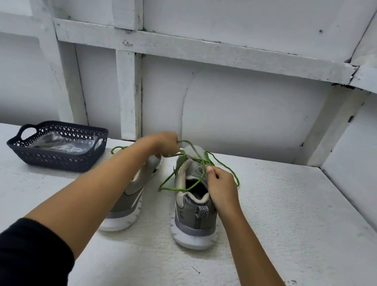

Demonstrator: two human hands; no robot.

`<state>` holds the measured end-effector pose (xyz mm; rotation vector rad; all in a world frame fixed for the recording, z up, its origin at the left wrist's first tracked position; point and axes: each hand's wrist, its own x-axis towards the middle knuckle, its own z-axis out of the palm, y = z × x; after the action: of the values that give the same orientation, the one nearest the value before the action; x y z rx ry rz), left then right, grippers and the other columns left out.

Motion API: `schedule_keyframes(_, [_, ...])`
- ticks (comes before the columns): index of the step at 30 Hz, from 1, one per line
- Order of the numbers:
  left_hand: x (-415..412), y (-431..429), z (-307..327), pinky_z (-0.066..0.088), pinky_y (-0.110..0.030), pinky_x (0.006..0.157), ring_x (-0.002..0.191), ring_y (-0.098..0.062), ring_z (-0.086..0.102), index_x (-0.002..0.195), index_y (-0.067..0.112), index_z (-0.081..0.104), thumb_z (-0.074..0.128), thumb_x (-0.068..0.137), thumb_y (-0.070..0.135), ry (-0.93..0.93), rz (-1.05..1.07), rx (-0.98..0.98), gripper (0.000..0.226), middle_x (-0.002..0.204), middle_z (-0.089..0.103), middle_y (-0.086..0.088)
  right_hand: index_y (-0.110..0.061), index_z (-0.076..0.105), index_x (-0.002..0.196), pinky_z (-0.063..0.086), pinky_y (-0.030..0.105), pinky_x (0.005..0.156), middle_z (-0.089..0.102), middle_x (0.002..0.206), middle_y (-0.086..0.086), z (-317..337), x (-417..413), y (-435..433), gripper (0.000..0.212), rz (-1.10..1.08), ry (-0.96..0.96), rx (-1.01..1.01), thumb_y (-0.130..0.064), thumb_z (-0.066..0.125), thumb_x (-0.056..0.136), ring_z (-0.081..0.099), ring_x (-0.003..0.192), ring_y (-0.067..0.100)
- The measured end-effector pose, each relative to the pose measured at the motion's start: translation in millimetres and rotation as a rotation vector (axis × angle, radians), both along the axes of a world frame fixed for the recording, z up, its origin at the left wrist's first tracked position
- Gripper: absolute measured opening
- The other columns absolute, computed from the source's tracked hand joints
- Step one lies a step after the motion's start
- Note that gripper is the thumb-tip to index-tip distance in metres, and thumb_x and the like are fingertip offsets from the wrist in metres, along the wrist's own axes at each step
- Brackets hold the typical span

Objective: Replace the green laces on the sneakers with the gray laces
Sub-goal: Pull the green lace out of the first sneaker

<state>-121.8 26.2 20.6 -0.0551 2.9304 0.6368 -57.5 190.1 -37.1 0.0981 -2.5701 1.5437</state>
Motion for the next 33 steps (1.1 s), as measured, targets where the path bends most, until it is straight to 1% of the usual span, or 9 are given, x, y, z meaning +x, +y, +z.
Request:
schedule_keyframes(3, [2,8,-13,0.034,-0.025,0.049,0.059,-0.022,0.045,0.063,0.008,0.046,0.043,0.091,0.009,-0.007,-0.051,-0.146,0.027,0.063,0.049,-0.005,-0.011,0.045,0.065,0.029,0.027,0.055,0.046,0.06,0.001,0,0,0,0.037,0.002,0.0,-0.002,-0.022,0.041,0.099,0.04,0.061,0.015])
schedule_keyframes(7, [-4,10,-27,0.038,-0.026,0.064,0.08,-0.03,0.055,0.092,-0.001,0.063,0.048,0.09,0.011,0.098,-0.021,-0.075,0.019,0.093,0.065,-0.02,-0.002,0.055,0.076,0.032,0.026,0.057,0.053,0.068,0.005,-1,1,0,0.034,0.007,-0.004,-0.022,-0.022,0.041,0.099,0.044,0.067,0.017])
schedule_keyframes(10, [-5,11,-25,0.041,-0.029,0.073,0.098,-0.032,0.058,0.102,-0.003,0.063,0.049,0.092,0.015,0.145,0.007,-0.007,0.024,0.103,0.064,-0.019,-0.009,0.05,0.069,0.031,0.027,0.055,0.048,0.062,0.001,0,1,0,0.035,0.007,-0.002,-0.018,-0.023,0.041,0.099,0.042,0.065,0.017])
schedule_keyframes(15, [-1,2,15,0.039,-0.025,0.06,0.075,-0.02,0.051,0.083,0.01,0.059,0.05,0.092,0.019,0.249,0.07,0.419,0.015,0.083,0.057,-0.007,-0.014,0.052,0.068,0.032,0.023,0.054,0.049,0.063,-0.002,-2,-1,2,0.036,0.0,-0.007,-0.013,-0.023,0.04,0.1,0.043,0.061,0.01])
schedule_keyframes(17, [5,-4,34,0.043,-0.025,0.063,0.076,-0.016,0.053,0.083,0.012,0.056,0.05,0.094,0.021,0.288,0.068,0.582,0.015,0.081,0.057,-0.001,-0.017,0.051,0.067,0.031,0.02,0.052,0.049,0.065,-0.003,-1,-1,2,0.036,-0.001,-0.002,-0.005,-0.023,0.039,0.101,0.044,0.063,0.01])
schedule_keyframes(21, [18,-7,67,0.044,-0.027,0.067,0.07,-0.011,0.055,0.076,0.015,0.054,0.05,0.093,0.022,0.384,-0.009,0.637,0.019,0.074,0.055,0.003,-0.013,0.066,0.096,0.036,0.023,0.061,0.061,0.086,0.002,-2,-3,1,0.029,-0.002,-0.013,-0.012,-0.024,0.039,0.101,0.054,0.083,0.017])
schedule_keyframes(25, [23,-1,76,0.037,-0.026,0.058,0.06,-0.014,0.047,0.073,0.012,0.055,0.054,0.088,0.024,0.505,-0.067,0.286,0.019,0.066,0.054,-0.001,-0.009,0.065,0.088,0.038,0.025,0.06,0.061,0.082,0.008,2,-7,1,0.032,0.017,-0.034,0.006,-0.025,0.039,0.1,0.056,0.082,0.025])
schedule_keyframes(30, [27,3,56,0.035,-0.024,0.055,0.066,-0.017,0.047,0.084,0.013,0.063,0.054,0.089,0.024,0.412,-0.103,-0.03,0.015,0.068,0.052,0.002,-0.006,0.067,0.104,0.047,0.036,0.092,0.068,0.105,0.011,31,-18,5,0.044,0.016,-0.029,-0.3,-0.037,0.036,0.1,0.062,0.102,0.025])
schedule_keyframes(33, [28,7,48,0.034,-0.023,0.054,0.072,-0.019,0.048,0.085,0.014,0.065,0.054,0.089,0.022,0.373,-0.102,-0.049,0.014,0.073,0.055,-0.001,-0.005,0.062,0.118,0.043,0.029,0.09,0.066,0.114,0.011,48,-24,-3,0.044,0.129,0.047,-0.114,-0.04,0.05,0.095,0.059,0.11,0.024])
